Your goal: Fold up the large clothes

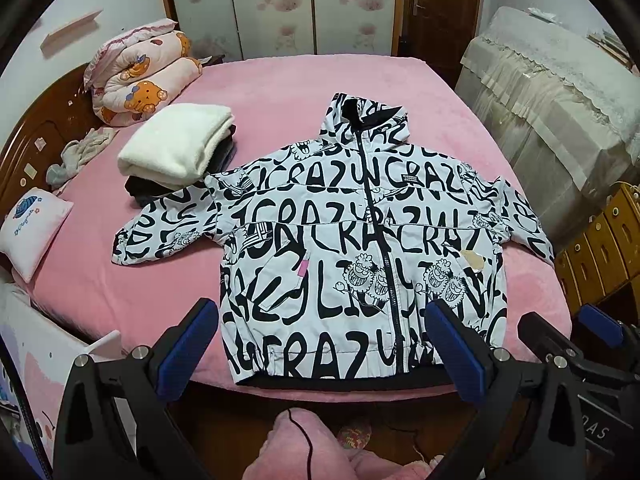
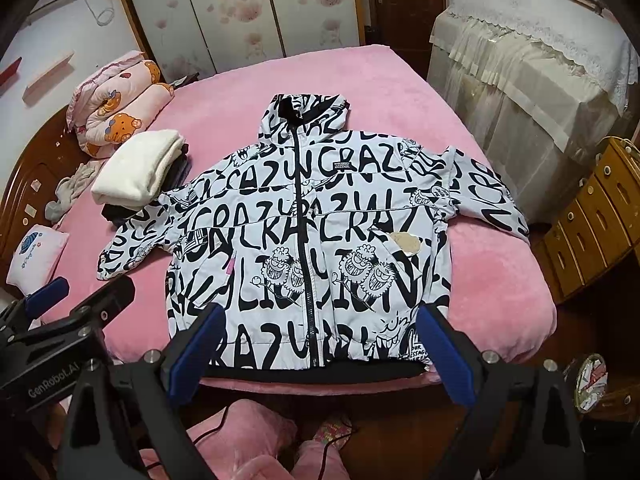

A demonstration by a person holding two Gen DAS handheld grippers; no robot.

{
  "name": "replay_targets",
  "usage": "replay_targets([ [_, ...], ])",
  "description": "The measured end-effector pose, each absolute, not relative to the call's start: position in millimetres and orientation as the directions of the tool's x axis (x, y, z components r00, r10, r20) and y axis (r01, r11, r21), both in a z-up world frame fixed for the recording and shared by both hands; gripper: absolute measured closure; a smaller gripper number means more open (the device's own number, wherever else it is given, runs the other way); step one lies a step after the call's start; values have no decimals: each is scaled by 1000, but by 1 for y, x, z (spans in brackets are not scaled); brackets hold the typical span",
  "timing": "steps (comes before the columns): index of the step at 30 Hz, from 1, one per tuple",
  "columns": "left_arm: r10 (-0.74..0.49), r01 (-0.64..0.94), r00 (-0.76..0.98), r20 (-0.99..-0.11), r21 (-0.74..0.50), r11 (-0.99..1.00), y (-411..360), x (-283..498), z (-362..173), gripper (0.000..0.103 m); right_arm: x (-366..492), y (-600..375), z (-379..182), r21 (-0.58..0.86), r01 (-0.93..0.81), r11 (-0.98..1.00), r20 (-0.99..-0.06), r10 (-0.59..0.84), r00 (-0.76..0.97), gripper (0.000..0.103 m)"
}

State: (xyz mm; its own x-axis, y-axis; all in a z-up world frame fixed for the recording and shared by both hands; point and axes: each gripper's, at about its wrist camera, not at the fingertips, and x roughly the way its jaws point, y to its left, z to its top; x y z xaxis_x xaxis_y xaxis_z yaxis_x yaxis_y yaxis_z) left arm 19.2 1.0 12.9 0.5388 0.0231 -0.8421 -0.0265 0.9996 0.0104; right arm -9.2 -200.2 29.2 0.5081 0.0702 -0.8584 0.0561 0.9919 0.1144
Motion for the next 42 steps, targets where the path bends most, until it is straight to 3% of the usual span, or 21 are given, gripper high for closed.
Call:
replay_targets([
  [8,-1,-21,538,-843,-15,1000,-1,14,35,1,0,-198,26,151,61,987,-851,98,515,7],
  [18,-84,-24,421,-903,-104,994,62,43,-10,1,43,-153,-7,183,44,982,-904,150,399,7],
  [28,-183,-295,105,-978,-206,933,209,84,-112,1,87,-57,-64,128,-8,992,-955,126,270,10],
  [34,-142,-427,-160,-977,-61,902,306,114,-179,1,121,35,-86,28,-111,993,-967,55,249,12],
  [37,-252,-514,-206,-946,-115,850,353,126,-208,1,138,84,-92,-3,-188,982,-972,41,230,12],
  [42,-338,-634,-163,-927,-164,756,419,142,-239,1,158,155,-102,-48,-313,949,-974,25,225,12],
])
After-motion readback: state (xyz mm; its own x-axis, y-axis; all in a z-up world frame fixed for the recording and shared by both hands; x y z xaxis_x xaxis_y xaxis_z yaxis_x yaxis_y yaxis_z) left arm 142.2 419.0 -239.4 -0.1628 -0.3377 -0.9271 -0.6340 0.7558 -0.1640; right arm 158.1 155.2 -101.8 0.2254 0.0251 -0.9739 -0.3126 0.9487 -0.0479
